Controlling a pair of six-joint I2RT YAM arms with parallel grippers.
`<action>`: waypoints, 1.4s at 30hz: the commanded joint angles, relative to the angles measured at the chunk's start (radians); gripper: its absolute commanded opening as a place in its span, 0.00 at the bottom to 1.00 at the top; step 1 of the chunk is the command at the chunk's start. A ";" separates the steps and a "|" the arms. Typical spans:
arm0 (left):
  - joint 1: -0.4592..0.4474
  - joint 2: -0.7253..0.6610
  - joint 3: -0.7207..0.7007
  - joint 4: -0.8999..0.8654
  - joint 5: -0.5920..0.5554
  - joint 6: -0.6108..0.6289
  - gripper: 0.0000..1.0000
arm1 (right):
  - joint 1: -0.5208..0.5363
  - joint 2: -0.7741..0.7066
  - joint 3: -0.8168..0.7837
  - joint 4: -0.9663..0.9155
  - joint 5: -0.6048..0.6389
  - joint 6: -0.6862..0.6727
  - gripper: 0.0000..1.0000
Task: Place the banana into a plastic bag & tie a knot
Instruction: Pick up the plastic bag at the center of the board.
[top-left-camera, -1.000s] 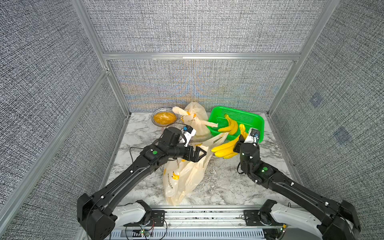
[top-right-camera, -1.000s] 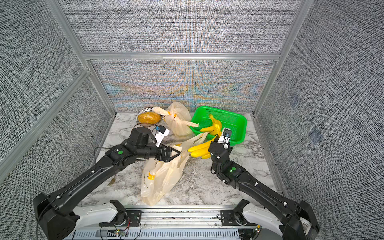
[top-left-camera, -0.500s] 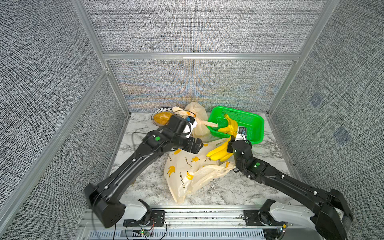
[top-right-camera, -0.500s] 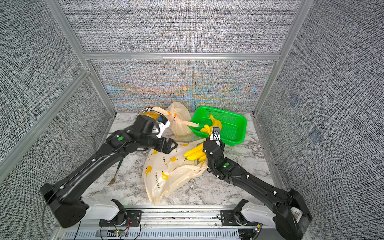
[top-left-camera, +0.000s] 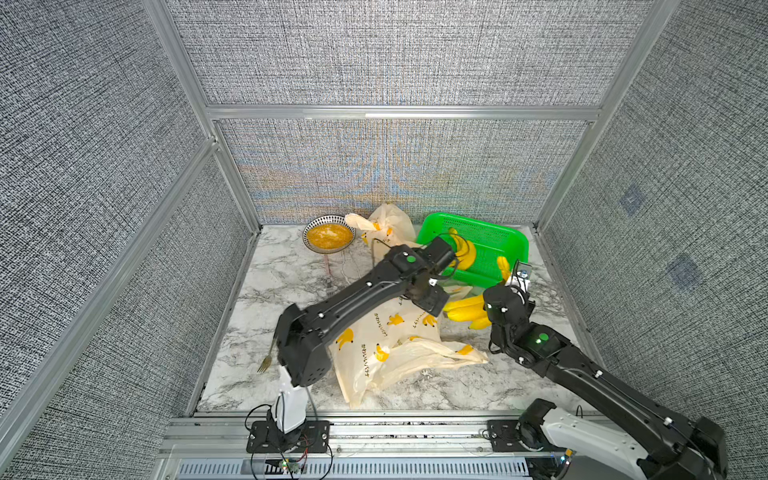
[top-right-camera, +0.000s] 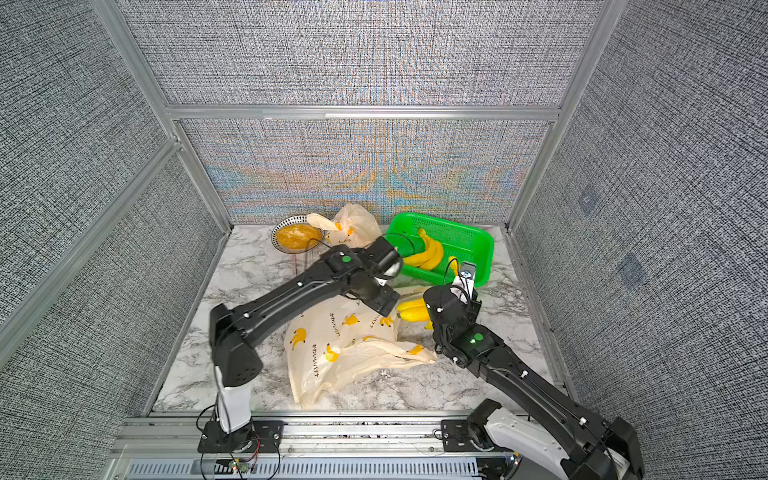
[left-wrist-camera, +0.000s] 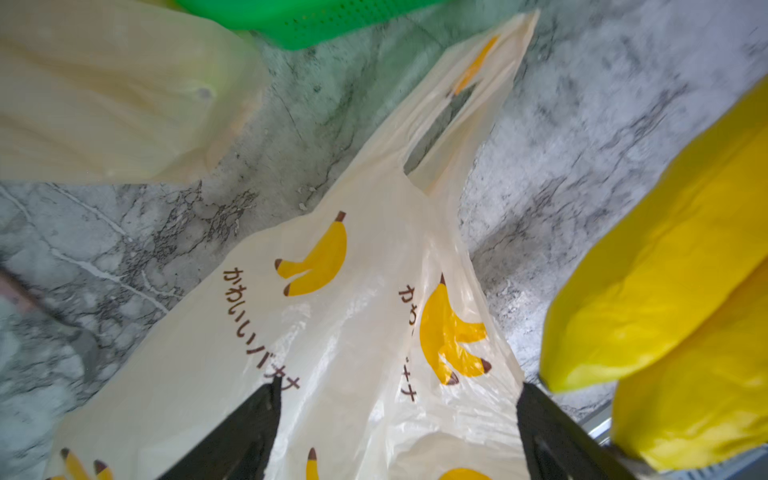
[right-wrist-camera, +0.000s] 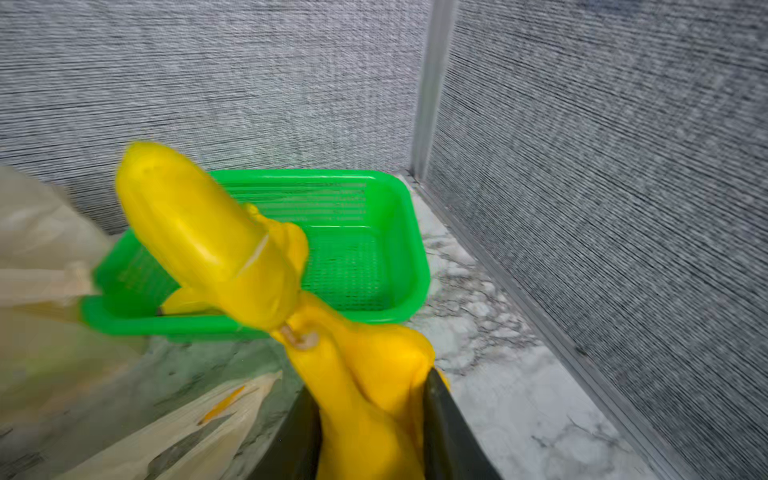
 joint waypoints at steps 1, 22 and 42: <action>-0.036 0.150 0.158 -0.318 -0.223 -0.045 0.92 | -0.050 -0.011 -0.028 -0.095 0.013 0.148 0.00; -0.179 0.386 0.311 -0.407 -0.358 -0.171 0.99 | -0.398 -0.198 -0.230 0.028 -0.322 0.095 0.00; -0.145 0.196 0.078 -0.163 -0.354 -0.181 0.00 | -0.456 -0.219 -0.257 0.070 -0.486 0.059 0.00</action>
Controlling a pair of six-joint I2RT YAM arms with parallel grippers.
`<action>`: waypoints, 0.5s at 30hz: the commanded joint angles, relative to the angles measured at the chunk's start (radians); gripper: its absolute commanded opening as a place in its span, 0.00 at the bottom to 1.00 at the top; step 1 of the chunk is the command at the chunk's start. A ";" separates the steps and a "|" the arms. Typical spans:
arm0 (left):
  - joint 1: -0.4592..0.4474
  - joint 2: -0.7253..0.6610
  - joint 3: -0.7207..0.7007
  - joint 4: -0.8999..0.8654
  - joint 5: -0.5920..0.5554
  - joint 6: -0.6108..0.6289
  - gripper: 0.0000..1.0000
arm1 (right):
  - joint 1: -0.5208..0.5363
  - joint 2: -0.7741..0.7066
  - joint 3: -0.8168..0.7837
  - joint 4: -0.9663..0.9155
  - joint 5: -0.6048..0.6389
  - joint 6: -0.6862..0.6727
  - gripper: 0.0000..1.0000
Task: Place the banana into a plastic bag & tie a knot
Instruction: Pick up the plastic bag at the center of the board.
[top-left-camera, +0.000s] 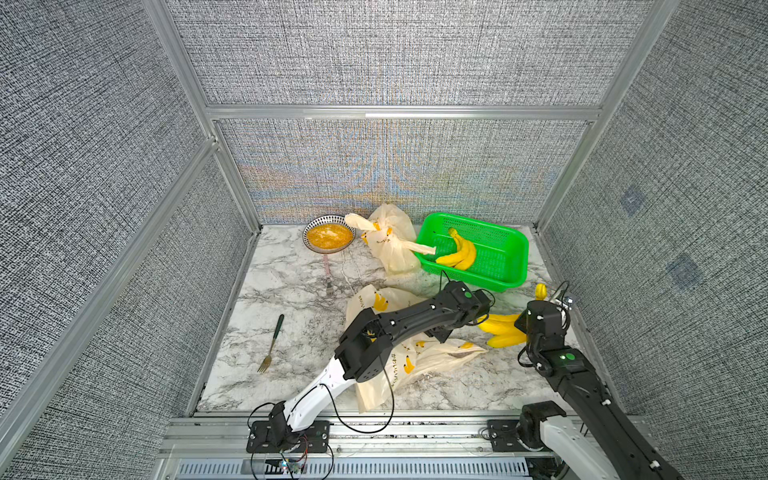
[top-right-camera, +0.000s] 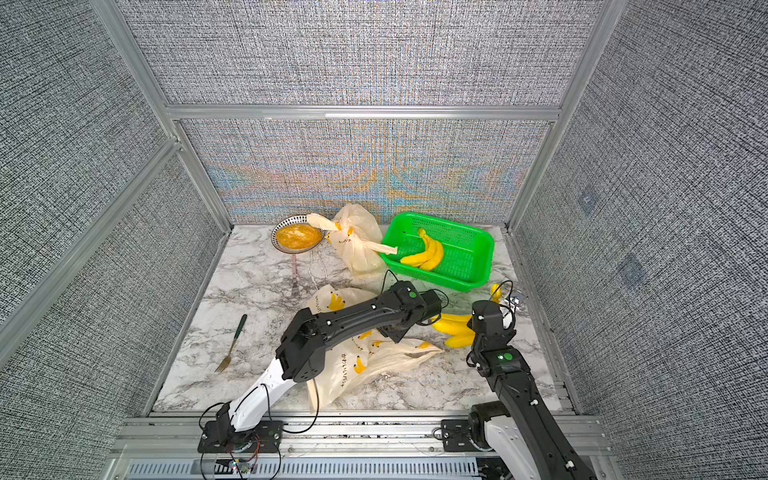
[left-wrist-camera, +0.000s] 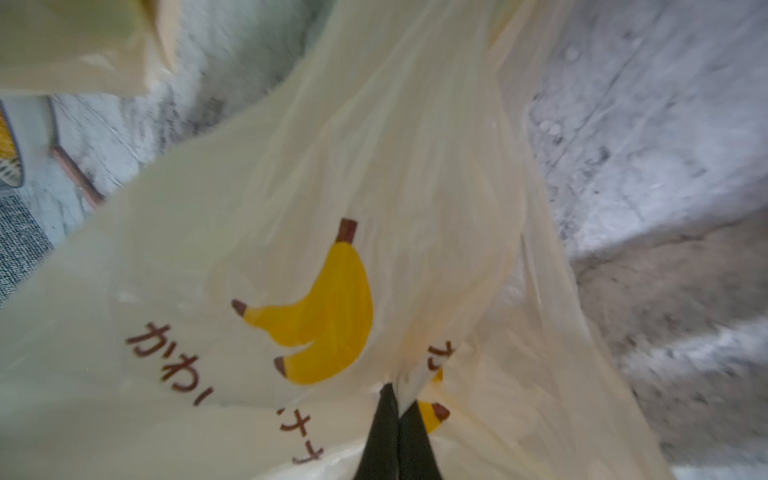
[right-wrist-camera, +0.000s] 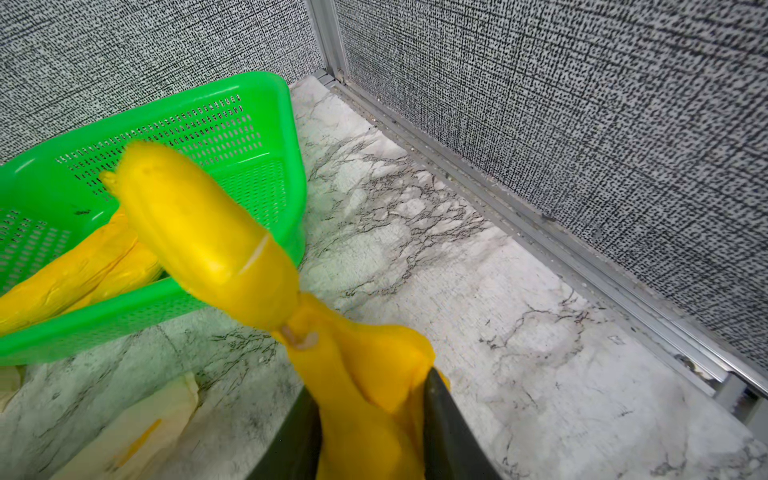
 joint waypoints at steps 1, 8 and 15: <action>0.000 -0.146 -0.063 0.084 -0.040 0.034 0.00 | 0.001 -0.018 0.009 0.049 -0.057 -0.023 0.00; 0.020 -0.562 -0.470 0.519 0.136 0.201 0.00 | 0.002 -0.137 0.038 0.148 -0.273 -0.064 0.00; 0.134 -0.837 -0.771 0.902 0.532 0.234 0.00 | -0.011 -0.204 0.108 0.226 -0.401 -0.092 0.00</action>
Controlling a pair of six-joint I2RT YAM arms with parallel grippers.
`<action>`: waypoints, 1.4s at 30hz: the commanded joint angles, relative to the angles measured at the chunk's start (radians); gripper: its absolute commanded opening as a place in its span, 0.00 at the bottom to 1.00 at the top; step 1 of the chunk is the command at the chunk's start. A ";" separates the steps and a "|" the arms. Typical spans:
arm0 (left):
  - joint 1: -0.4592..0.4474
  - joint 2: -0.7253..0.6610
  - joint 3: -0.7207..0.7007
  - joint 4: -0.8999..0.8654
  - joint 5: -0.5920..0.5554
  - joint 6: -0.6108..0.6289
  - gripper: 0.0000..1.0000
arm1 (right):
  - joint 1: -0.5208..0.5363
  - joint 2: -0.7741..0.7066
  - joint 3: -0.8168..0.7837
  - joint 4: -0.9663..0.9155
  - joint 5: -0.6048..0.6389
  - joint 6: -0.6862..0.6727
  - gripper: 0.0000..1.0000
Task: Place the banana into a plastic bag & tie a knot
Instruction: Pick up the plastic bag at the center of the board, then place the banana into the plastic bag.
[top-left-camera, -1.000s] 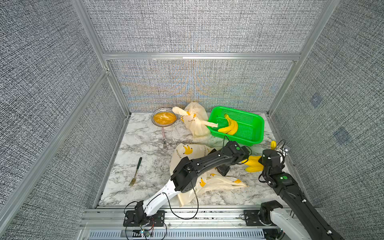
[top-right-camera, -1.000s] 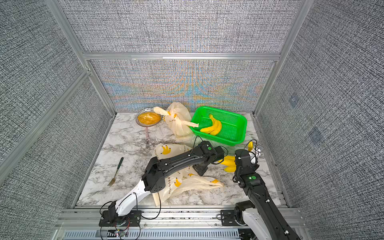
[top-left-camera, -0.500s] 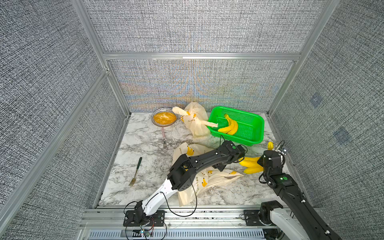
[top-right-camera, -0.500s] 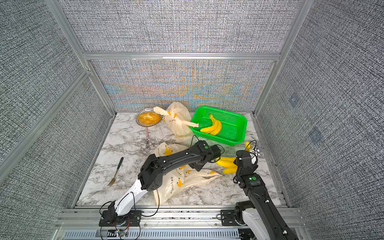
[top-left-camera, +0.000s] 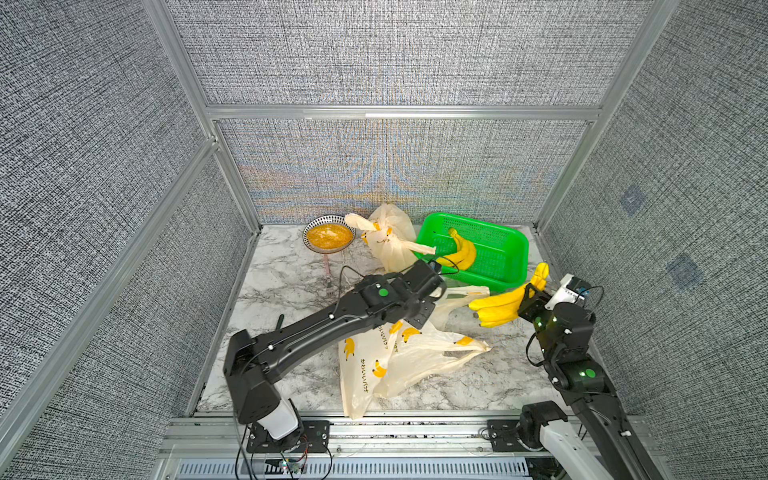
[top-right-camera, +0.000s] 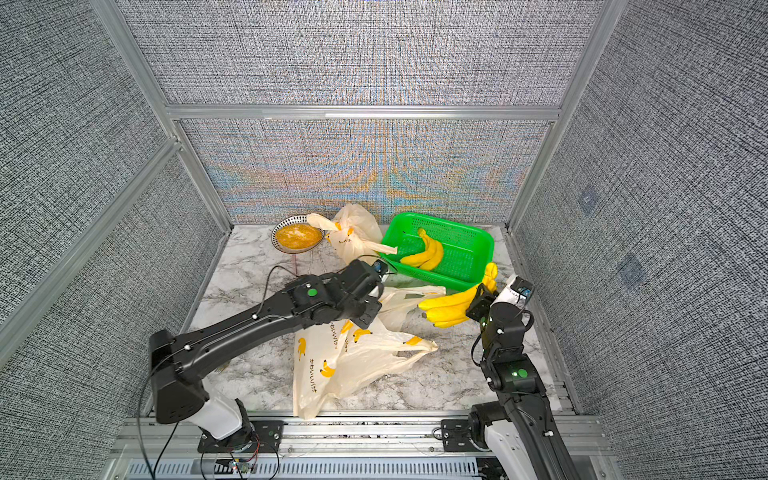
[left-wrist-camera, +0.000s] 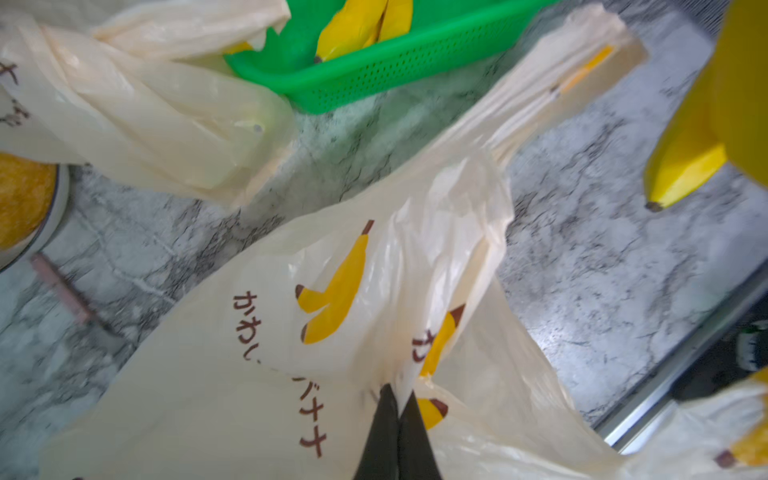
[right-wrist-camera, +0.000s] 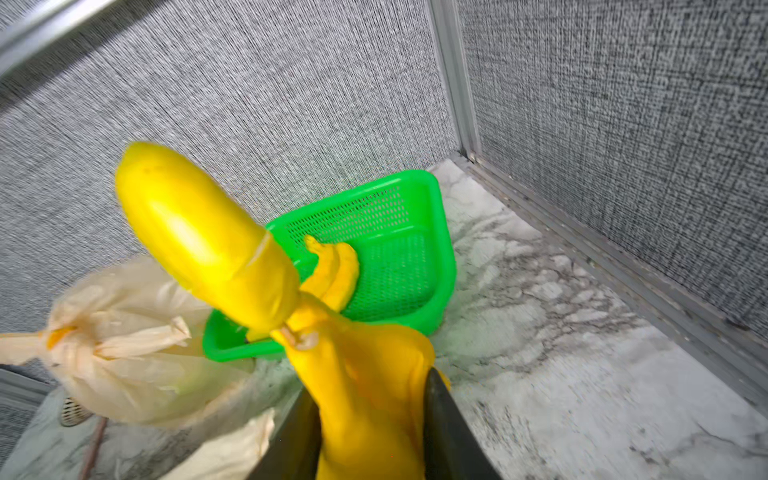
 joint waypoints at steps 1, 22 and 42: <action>0.044 -0.058 -0.073 0.290 0.301 0.026 0.00 | -0.005 -0.025 0.023 0.111 -0.187 -0.011 0.00; 0.190 -0.018 -0.071 0.442 0.813 -0.059 0.00 | -0.007 -0.099 0.131 -0.067 -0.140 0.139 0.00; 0.194 -0.029 -0.113 0.581 1.043 -0.095 0.00 | -0.035 0.135 -0.006 -0.038 -0.229 0.487 0.00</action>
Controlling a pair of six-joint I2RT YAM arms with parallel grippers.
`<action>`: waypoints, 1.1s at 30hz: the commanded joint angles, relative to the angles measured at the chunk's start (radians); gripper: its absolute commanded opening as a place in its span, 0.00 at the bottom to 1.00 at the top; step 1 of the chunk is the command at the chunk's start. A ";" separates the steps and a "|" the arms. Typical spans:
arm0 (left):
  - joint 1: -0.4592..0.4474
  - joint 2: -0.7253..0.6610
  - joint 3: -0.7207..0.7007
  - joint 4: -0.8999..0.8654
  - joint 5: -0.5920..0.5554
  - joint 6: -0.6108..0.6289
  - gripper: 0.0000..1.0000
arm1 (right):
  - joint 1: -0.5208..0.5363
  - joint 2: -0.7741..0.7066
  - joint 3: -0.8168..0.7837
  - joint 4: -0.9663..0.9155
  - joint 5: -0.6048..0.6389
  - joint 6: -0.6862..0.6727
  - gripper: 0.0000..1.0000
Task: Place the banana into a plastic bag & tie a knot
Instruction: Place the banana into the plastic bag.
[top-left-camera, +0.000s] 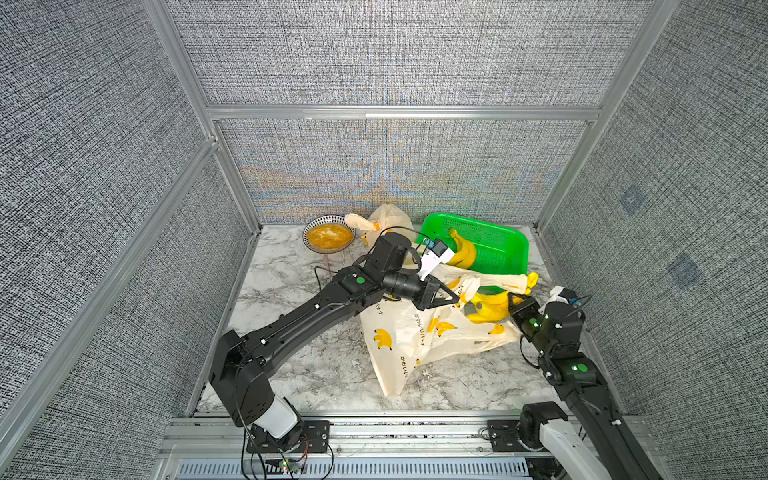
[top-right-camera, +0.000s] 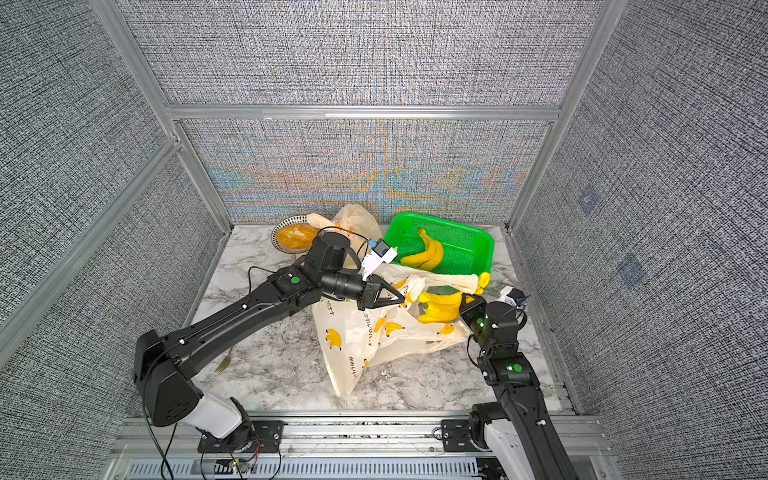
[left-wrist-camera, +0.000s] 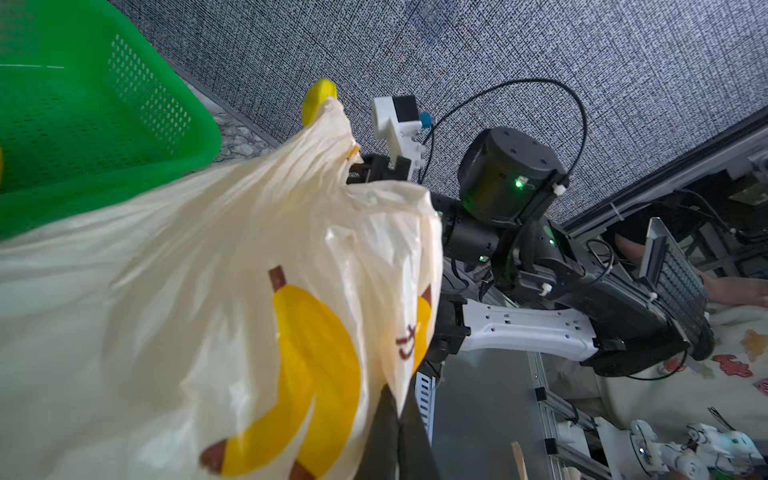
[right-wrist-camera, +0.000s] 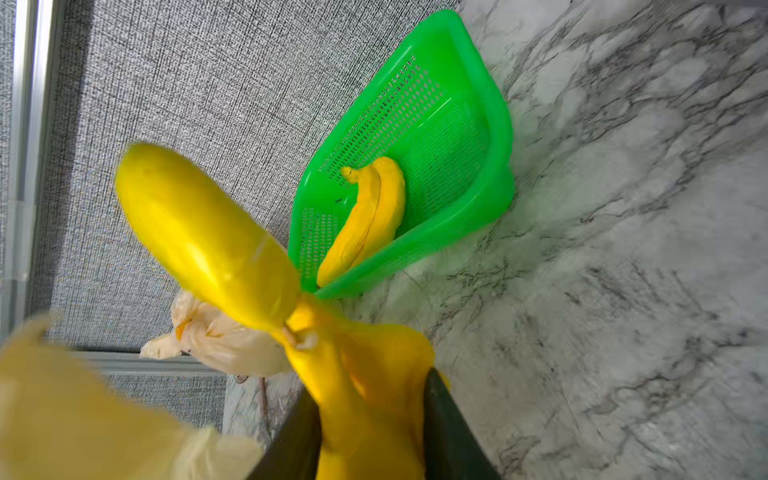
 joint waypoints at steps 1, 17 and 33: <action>0.001 -0.016 -0.010 0.055 0.060 0.006 0.00 | -0.001 0.065 0.039 0.001 -0.006 -0.029 0.00; -0.009 0.090 0.036 0.218 0.132 -0.083 0.00 | 0.355 0.305 0.388 -0.515 0.528 0.266 0.00; 0.081 0.383 -0.099 1.166 0.197 -0.477 0.00 | 0.579 0.561 0.628 -0.698 0.935 0.126 0.00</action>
